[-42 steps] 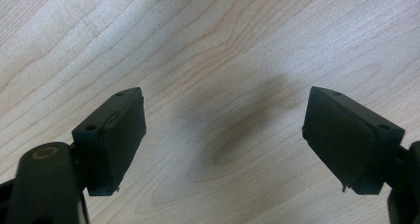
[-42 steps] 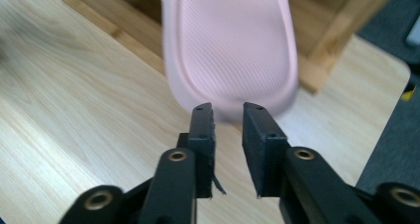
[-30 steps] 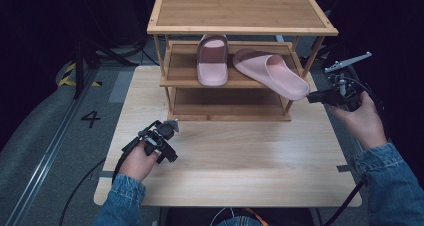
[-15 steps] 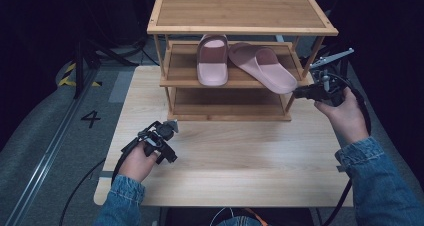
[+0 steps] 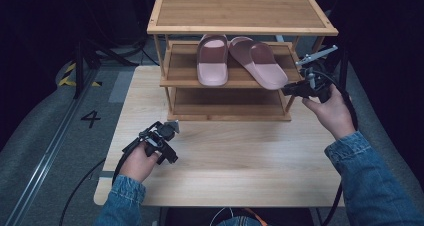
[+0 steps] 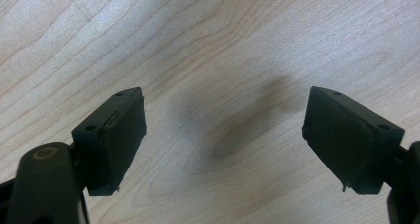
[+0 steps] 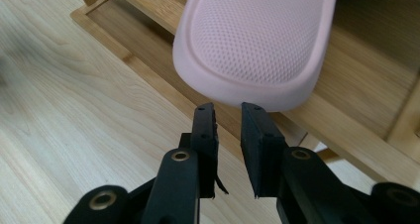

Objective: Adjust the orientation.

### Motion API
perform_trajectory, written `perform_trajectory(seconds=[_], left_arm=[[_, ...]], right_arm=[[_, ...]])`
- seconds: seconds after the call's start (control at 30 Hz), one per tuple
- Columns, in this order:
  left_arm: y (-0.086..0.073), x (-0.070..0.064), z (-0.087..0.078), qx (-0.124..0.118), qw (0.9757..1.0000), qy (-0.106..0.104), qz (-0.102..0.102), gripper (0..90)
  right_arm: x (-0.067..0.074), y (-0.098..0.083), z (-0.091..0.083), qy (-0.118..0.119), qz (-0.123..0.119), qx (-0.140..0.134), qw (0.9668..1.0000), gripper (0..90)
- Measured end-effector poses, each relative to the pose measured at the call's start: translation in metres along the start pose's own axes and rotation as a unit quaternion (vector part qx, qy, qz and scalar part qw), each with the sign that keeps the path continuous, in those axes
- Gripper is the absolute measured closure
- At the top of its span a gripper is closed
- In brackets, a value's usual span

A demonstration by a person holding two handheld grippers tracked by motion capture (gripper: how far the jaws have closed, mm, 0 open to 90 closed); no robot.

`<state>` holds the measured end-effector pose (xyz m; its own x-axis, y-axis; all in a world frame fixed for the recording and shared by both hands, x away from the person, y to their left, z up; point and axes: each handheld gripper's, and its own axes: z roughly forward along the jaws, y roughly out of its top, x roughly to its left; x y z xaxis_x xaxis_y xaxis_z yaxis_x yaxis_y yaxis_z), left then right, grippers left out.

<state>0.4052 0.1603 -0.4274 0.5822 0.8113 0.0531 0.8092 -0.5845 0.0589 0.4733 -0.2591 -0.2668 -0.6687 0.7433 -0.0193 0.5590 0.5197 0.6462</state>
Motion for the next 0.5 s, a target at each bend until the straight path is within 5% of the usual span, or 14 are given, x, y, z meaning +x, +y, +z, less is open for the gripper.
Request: perform_trajectory(seconds=[0.27, 0.37, 0.5], left_arm=[[-0.001, 0.002, 0.001, 0.0, 1.0, -0.001, 0.002, 17.0], [-0.002, 0.001, 0.001, 0.001, 1.0, -0.003, -0.001, 17.2], [-0.003, 0.004, 0.0, 0.0, 1.0, 0.001, 0.0, 17.1]], right_arm=[[0.021, 0.019, 0.015, 0.011, -0.032, 0.0, 0.9994, 73.2], [0.022, 0.019, 0.012, 0.007, -0.039, -0.009, 0.9992, 73.0], [0.009, 0.017, 0.001, -0.011, -0.018, -0.031, 0.9993, 72.8]])
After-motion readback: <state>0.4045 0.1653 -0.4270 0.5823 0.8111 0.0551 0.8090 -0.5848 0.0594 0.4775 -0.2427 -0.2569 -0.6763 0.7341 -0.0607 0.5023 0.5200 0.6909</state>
